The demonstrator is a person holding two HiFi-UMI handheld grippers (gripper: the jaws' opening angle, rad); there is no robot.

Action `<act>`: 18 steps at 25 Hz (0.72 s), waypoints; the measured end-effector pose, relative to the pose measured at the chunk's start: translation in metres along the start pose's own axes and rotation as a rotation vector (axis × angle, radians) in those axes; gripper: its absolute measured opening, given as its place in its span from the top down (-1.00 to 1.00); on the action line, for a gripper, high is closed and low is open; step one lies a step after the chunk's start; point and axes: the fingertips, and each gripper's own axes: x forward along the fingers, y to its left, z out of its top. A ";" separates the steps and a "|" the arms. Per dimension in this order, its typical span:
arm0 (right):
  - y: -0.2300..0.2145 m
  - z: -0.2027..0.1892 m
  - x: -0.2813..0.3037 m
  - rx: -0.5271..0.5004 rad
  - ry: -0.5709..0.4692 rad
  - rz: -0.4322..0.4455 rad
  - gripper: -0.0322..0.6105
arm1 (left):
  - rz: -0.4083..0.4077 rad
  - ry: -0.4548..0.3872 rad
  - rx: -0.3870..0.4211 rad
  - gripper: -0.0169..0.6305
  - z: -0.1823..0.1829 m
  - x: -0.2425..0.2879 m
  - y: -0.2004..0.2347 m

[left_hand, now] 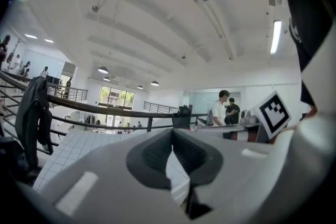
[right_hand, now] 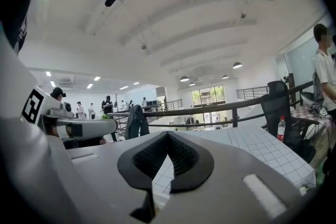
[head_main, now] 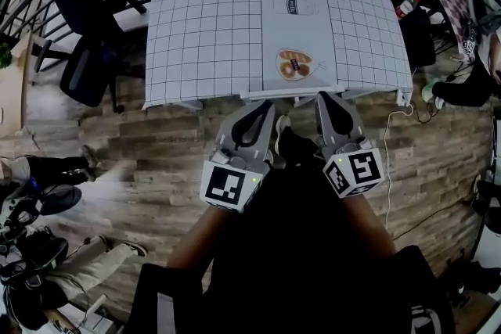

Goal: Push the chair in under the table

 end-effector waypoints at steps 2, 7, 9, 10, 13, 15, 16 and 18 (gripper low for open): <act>-0.001 0.014 0.002 -0.010 -0.021 -0.024 0.91 | 0.012 -0.020 0.018 0.91 0.014 0.000 0.002; 0.003 0.028 0.003 -0.045 -0.036 -0.059 0.91 | 0.030 -0.033 0.097 0.91 0.030 -0.001 0.003; 0.008 0.017 -0.002 -0.087 -0.040 -0.063 0.91 | 0.041 -0.042 0.115 0.91 0.017 -0.005 0.001; 0.011 0.012 -0.005 -0.109 -0.042 -0.063 0.91 | 0.047 -0.048 0.117 0.91 0.009 -0.007 -0.001; 0.018 0.010 -0.015 -0.150 -0.055 -0.064 0.91 | 0.064 -0.063 0.116 0.91 0.005 -0.011 -0.006; 0.021 0.013 -0.017 -0.161 -0.055 -0.060 0.91 | 0.073 -0.062 0.108 0.91 0.007 -0.011 -0.006; 0.023 0.014 -0.017 -0.164 -0.054 -0.057 0.91 | 0.075 -0.060 0.109 0.91 0.007 -0.011 -0.006; 0.024 0.015 -0.018 -0.167 -0.058 -0.051 0.91 | 0.080 -0.058 0.114 0.91 0.005 -0.011 -0.006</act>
